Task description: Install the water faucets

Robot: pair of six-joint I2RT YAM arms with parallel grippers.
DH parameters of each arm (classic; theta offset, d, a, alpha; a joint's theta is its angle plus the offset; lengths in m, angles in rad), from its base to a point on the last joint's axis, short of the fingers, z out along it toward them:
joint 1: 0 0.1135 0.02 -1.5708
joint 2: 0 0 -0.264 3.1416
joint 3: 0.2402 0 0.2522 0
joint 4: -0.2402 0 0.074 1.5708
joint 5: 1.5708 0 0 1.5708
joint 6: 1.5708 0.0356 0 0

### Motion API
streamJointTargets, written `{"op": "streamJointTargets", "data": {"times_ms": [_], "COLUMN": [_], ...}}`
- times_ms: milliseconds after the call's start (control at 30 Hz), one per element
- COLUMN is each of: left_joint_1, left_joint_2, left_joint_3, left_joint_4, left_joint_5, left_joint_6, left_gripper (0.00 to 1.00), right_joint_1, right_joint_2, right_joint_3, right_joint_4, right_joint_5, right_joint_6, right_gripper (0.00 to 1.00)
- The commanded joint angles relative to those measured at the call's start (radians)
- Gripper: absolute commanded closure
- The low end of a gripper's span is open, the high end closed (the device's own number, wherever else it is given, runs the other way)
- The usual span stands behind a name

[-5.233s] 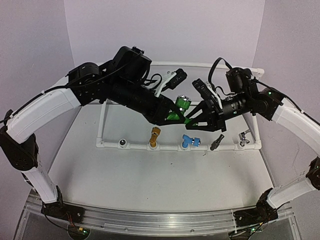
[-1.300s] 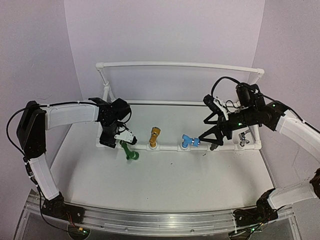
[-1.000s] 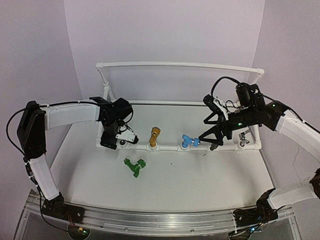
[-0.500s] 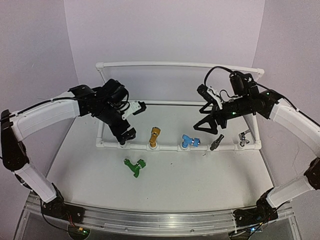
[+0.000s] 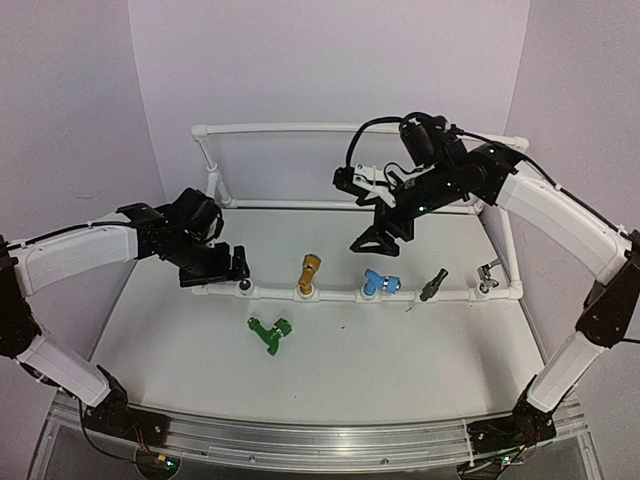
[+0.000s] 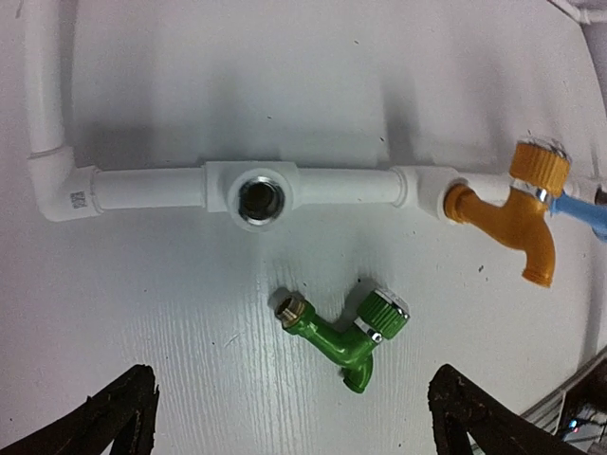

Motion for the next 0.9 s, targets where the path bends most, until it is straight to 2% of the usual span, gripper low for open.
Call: {"op": "streamJointTargets", "data": {"times_ms": [0,67,200,367,533,667,867], "left_joint_1": [0.033,0.093,0.255,0.398,0.432,0.471,0.477], "left_joint_2": [-0.047,-0.001,0.093,0.228,0.377,0.489,0.617], "left_joint_3": [0.054,0.098,0.165,0.283,0.389,0.459,0.541], "left_joint_4": [0.067,0.081,0.158,0.231,0.296,0.337,0.378], "left_joint_5": [-0.178,-0.170,-0.069,0.046,0.017,0.051,0.039], "left_joint_6": [-0.142,-0.087,0.020,0.108,0.221,0.263,0.349], "left_gripper": [0.00,0.00,0.00,0.06,0.10,0.13,0.18], "right_joint_1": [0.014,0.014,0.014,0.014,0.014,0.014,0.013], "right_joint_2": [0.070,0.077,0.047,-0.003,-0.011,-0.006,-0.020], "right_joint_3": [0.053,0.035,-0.018,-0.127,-0.145,-0.146,-0.169], "right_joint_4": [-0.096,-0.094,-0.075,-0.043,-0.043,-0.045,-0.044], "right_joint_5": [0.087,0.075,0.048,0.115,0.109,0.121,0.136], "right_joint_6": [-0.007,0.031,0.100,0.099,0.113,0.121,0.135], "right_gripper": [0.03,0.03,0.03,0.03,0.03,0.03,0.03]}}
